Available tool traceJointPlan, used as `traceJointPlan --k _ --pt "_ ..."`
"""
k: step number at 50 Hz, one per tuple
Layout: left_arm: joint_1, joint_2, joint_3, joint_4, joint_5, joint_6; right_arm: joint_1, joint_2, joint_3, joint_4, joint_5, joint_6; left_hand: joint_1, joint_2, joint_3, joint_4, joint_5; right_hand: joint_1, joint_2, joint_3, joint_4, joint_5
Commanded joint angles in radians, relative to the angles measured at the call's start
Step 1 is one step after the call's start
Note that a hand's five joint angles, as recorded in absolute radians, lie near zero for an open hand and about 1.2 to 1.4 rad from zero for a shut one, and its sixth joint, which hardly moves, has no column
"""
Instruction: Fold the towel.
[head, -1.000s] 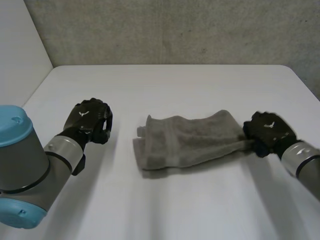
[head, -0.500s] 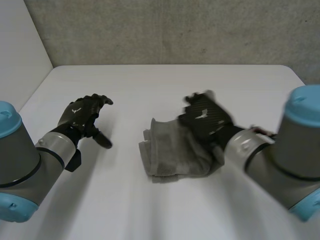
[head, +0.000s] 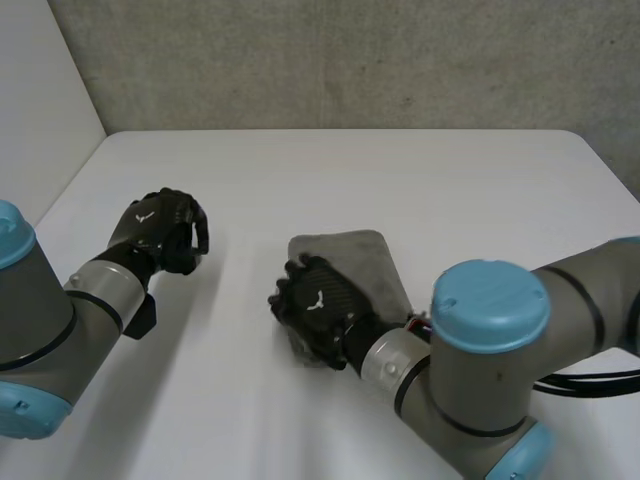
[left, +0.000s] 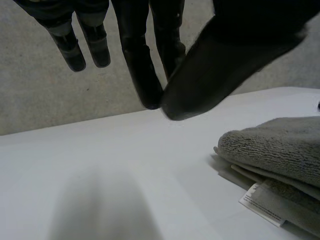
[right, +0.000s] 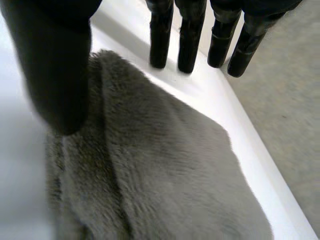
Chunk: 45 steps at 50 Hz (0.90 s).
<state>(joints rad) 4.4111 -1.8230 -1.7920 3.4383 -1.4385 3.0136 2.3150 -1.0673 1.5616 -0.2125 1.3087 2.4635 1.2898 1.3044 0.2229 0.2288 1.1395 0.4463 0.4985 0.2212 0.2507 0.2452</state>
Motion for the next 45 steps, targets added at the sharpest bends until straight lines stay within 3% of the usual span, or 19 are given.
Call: traceJointPlan --k 1,8,16,25,26,27,31,33,35,36,38,45 --pt "0.013 0.001 0.006 0.005 0.006 0.001 -0.071 -0.142 0.066 0.010 0.026 0.129 0.106 0.092 -0.048 -0.054 0.082 -0.272 -0.324 -0.047 -0.076 -0.245" --pt "0.016 -0.001 0.014 0.001 0.007 0.001 -0.182 -0.279 0.113 0.070 0.018 0.354 0.106 0.092 -0.048 -0.054 0.082 -0.272 -0.324 -0.047 -0.076 -0.245" --pt "-0.010 -0.006 0.046 0.002 0.007 -0.002 -0.311 -0.284 0.086 0.130 0.012 0.413 0.106 0.092 -0.048 -0.054 0.082 -0.272 -0.324 -0.047 -0.076 -0.245" --pt "-0.179 -0.125 0.137 0.064 0.009 -0.009 -0.374 -0.158 0.017 0.136 0.009 0.488 0.080 0.066 -0.048 -0.054 0.056 -0.272 -0.324 -0.047 -0.076 -0.245" --pt "-0.203 -0.146 0.155 0.073 0.007 -0.018 -0.378 -0.139 0.009 0.134 0.000 0.530 -0.225 -0.239 -0.048 -0.054 -0.249 -0.272 -0.324 -0.047 -0.076 -0.245" --pt "-0.211 -0.165 0.176 0.071 0.006 -0.028 -0.378 -0.114 -0.003 0.130 -0.023 0.573 -0.295 -0.309 -0.048 -0.054 -0.319 -0.272 -0.324 -0.047 -0.076 -0.245" --pt "-0.234 -0.225 0.223 0.061 0.006 -0.067 -0.379 -0.065 -0.034 0.134 -0.082 0.635 -0.304 -0.319 -0.048 -0.054 -0.328 -0.272 -0.324 -0.047 -0.076 -0.245" --pt "-0.242 -0.256 0.243 0.051 0.007 -0.088 -0.391 -0.021 -0.057 0.142 -0.156 0.682 -0.360 -0.375 -0.048 -0.054 -0.384 -0.272 -0.324 -0.047 -0.076 -0.245" --pt "-0.265 -0.307 0.282 0.024 0.006 -0.110 -0.396 -0.002 -0.064 0.148 -0.184 0.699 -0.786 -0.801 -0.048 -0.054 -0.810 -0.272 -0.324 -0.047 -0.076 -0.245" --pt "-0.265 -0.308 0.283 0.024 0.006 -0.110 -0.396 -0.002 -0.064 0.148 -0.184 0.700 -0.789 -0.803 -0.048 -0.054 -0.813 -0.272 -0.324 -0.047 -0.076 -0.245" --pt "-0.275 -0.353 0.319 -0.019 0.004 -0.107 -0.397 0.030 -0.075 0.159 -0.210 0.718 -1.075 -1.090 -0.048 -0.054 -1.100 -0.272 -0.324 -0.047 -0.076 -0.245" --pt "-0.277 -0.400 0.329 -0.077 0.007 -0.105 -0.396 0.093 -0.101 0.156 -0.192 0.718 -1.076 -1.091 -0.048 -0.054 -1.101 -0.272 -0.324 -0.047 -0.076 -0.245"
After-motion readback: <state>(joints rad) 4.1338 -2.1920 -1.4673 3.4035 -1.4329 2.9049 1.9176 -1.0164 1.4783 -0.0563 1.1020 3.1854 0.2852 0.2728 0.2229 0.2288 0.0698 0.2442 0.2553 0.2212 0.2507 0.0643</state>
